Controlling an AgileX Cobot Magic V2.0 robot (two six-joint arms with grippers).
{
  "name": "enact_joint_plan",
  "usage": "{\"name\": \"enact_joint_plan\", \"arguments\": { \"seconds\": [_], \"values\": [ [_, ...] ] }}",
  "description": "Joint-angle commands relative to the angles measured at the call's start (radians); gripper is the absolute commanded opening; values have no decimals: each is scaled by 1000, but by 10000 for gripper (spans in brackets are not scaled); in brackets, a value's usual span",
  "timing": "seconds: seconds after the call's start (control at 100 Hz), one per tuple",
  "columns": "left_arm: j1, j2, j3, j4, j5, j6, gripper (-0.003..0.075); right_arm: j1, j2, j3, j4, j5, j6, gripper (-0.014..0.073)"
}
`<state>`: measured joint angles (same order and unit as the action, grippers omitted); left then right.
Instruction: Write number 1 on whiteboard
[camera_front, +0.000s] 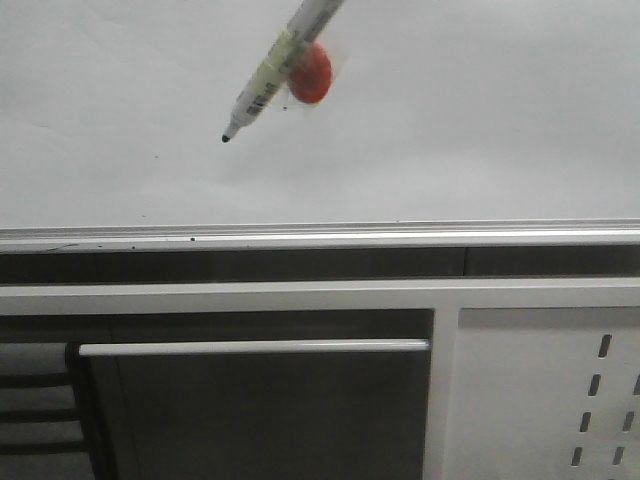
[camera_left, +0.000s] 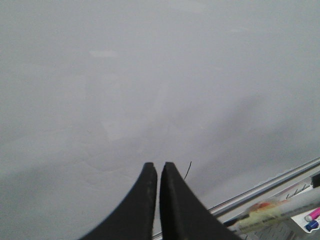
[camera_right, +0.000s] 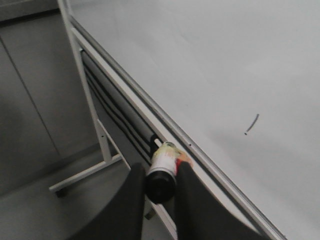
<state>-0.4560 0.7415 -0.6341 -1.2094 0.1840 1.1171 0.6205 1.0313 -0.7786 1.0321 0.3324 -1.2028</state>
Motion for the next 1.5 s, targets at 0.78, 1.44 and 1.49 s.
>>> {"name": "enact_joint_plan", "arguments": {
  "seconds": [0.78, 1.44, 1.49],
  "values": [
    [2, 266, -151, -63, 535, 213, 421, -139, 16, -222, -46, 427, 151, -51],
    [-120, 382, -191, -35, 510, 341, 328, -139, 109, -348, -51, 574, 153, -52],
    [-120, 382, -191, -23, 510, 341, 284, -139, 109, -348, -51, 574, 153, -52]
  ]
}}
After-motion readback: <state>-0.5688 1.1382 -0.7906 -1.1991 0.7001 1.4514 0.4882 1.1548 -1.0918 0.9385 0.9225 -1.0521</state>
